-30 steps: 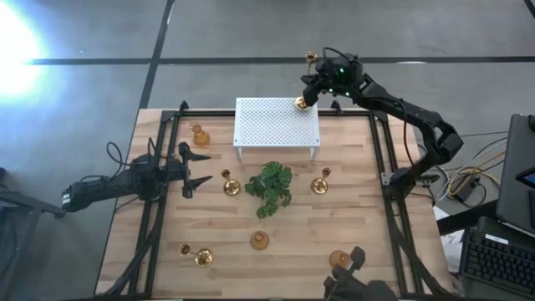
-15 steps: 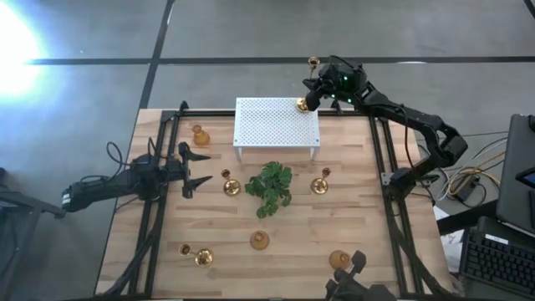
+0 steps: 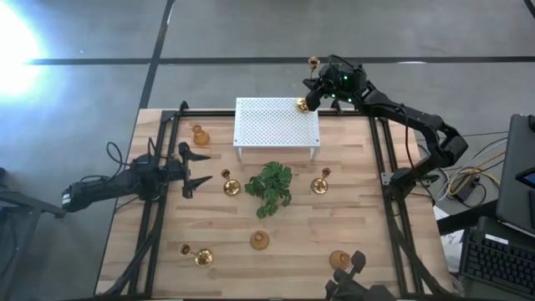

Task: Pick & Place candle stick holders
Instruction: Put the big gold candle holder on the shelf

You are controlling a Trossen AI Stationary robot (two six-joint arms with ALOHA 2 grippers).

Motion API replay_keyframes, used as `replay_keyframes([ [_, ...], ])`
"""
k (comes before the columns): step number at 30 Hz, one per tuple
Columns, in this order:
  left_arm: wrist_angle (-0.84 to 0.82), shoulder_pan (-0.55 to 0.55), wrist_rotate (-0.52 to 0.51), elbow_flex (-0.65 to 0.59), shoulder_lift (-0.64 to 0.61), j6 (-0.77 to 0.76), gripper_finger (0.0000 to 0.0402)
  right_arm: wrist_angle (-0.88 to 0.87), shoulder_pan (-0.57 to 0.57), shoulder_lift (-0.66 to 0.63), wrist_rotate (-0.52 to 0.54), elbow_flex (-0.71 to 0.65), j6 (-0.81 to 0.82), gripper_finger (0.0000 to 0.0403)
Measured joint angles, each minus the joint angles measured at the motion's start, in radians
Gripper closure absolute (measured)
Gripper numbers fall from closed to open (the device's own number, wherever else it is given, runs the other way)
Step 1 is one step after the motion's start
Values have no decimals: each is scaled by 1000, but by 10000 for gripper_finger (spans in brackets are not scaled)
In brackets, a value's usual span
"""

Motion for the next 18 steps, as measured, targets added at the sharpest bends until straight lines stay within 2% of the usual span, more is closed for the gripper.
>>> replay_keyframes([
  [18, 0, 0, 0, 0, 0, 0, 83, -13, 0, 5, 1, -4, -14, 348],
])
